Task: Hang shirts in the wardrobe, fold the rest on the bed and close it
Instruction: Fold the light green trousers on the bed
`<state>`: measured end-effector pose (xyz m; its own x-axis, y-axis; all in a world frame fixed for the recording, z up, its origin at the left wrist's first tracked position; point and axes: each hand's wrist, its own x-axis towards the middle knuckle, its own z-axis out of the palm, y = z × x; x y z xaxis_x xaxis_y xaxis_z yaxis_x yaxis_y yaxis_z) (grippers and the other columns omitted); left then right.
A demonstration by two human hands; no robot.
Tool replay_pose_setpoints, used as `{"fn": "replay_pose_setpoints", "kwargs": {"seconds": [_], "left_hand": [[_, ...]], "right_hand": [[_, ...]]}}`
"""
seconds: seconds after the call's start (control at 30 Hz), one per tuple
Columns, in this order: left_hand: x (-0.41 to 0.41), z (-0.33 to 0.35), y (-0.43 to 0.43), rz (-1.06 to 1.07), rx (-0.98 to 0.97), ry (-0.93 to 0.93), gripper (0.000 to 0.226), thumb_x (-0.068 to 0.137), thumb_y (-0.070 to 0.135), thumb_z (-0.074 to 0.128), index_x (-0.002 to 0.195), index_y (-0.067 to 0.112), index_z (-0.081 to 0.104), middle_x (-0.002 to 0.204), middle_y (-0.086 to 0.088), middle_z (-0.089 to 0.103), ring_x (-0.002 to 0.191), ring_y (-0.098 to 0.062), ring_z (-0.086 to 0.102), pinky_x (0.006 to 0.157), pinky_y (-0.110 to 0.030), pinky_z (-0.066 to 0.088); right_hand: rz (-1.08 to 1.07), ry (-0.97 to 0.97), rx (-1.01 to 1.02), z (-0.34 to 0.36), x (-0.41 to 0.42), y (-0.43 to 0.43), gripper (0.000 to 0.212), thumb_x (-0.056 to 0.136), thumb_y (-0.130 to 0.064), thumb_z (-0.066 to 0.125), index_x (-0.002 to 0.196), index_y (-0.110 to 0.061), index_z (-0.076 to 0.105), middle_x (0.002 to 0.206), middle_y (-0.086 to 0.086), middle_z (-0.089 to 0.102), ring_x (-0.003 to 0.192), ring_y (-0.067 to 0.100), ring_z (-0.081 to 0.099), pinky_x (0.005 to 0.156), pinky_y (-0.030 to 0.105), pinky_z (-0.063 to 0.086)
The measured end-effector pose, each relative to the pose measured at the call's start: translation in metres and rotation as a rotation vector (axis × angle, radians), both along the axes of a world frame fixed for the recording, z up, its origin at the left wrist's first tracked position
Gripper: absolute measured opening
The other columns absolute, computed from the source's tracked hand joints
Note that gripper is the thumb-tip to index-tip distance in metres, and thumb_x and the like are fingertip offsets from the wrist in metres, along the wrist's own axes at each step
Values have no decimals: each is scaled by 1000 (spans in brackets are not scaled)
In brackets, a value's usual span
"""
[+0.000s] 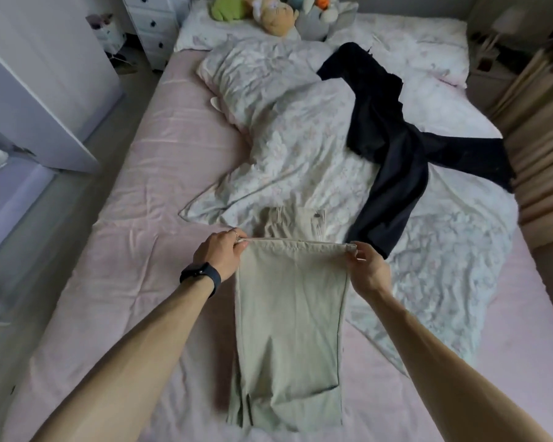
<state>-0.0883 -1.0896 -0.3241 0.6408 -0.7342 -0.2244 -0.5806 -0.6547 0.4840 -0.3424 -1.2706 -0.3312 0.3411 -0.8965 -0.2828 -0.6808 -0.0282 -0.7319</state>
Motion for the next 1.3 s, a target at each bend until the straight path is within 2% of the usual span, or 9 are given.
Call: {"fn": "replay_pose_setpoints", "kwargs": {"seconds": [0.07, 0.17, 0.3, 0.47, 0.7, 0.87, 1.0, 1.13, 1.3], "left_hand": [[26, -34, -27, 14, -16, 27, 21, 101, 37, 52, 113, 27, 66, 110, -3, 71, 96, -27, 65, 73, -39, 55], [57, -78, -68, 23, -36, 56, 21, 101, 33, 54, 112, 22, 67, 107, -7, 71, 97, -29, 65, 78, -43, 55], [84, -123, -112, 83, -94, 23, 18, 100, 29, 55, 108, 20, 68, 103, -5, 70, 93, -27, 65, 76, -34, 52], [102, -174, -154, 60, -101, -3, 19, 100, 32, 54, 106, 21, 67, 100, -6, 69, 92, -28, 64, 78, -42, 54], [97, -206, -162, 67, -57, -49, 22, 99, 38, 50, 108, 24, 64, 101, -6, 65, 93, -31, 62, 76, -44, 54], [52, -197, -129, 54, -119, -339, 48, 95, 38, 49, 138, 18, 52, 140, -12, 50, 120, -36, 49, 96, -48, 43], [-23, -202, -96, -122, -206, -376, 61, 92, 39, 50, 149, 17, 45, 161, -6, 31, 146, -29, 29, 114, -50, 27], [-41, -228, -94, -293, 8, -387, 64, 94, 48, 43, 155, 34, 32, 166, 3, 14, 154, -27, 10, 121, -55, 12], [15, -252, -107, -345, 229, -352, 63, 97, 66, 29, 149, 58, -6, 165, 11, -14, 153, -26, -13, 120, -54, -11]], "right_hand": [[-1, 14, -11, -30, 25, -26, 33, 102, -46, 48, 122, -25, 64, 92, -9, 66, 81, 7, 61, 62, 9, 40], [-35, 16, 2, -72, 59, -65, 31, 101, -45, 50, 121, -26, 63, 97, -7, 66, 73, -3, 55, 50, 8, 38], [-39, 39, -11, -116, 91, -106, 28, 101, -41, 49, 121, -26, 62, 99, -6, 64, 76, 2, 58, 55, 18, 43], [-92, 73, -25, -170, 108, -135, 31, 103, -37, 45, 127, -24, 58, 102, -4, 61, 89, 19, 62, 74, 32, 51], [-123, 41, -6, -191, 104, -136, 43, 103, -49, 43, 135, -23, 53, 124, 3, 63, 107, 24, 63, 91, 45, 55], [-73, 69, -316, -181, 86, -85, 51, 101, -32, 54, 146, -12, 43, 147, 15, 45, 130, 32, 45, 110, 45, 38], [249, 210, -578, -185, 82, -32, 54, 98, -30, 52, 150, -14, 44, 159, 15, 35, 145, 36, 32, 117, 48, 29], [591, 395, -555, -210, 96, -41, 58, 104, -52, 33, 159, -40, 17, 169, 0, 4, 156, 23, 0, 122, 54, 11], [488, 583, -420, -232, 94, -84, 61, 101, -65, 15, 157, -49, -2, 167, -7, -15, 154, 18, -15, 122, 56, -6]]}}
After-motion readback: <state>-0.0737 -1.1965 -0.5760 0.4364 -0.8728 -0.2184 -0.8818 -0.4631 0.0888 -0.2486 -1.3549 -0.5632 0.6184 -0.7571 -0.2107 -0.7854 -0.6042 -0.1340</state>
